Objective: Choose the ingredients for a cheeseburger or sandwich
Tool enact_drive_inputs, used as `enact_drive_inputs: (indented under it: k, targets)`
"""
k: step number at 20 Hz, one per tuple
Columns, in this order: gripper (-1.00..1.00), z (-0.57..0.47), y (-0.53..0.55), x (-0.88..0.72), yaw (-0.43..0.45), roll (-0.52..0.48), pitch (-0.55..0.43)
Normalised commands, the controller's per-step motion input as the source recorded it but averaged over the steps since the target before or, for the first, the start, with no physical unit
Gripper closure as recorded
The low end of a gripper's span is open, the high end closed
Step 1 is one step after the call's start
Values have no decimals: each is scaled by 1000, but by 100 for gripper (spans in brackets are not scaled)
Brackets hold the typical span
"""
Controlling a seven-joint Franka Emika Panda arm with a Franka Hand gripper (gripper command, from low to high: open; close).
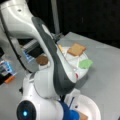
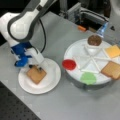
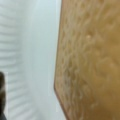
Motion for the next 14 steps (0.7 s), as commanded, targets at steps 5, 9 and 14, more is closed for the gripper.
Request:
enact_drive_inputs:
  k: [5, 9, 14]
  targets:
    - [-100, 72, -8, -13, 137, -41, 16]
    - [-100, 158, 90, -9, 115, -108, 56]
    - [-100, 282, 158, 2, 75, -207, 135]
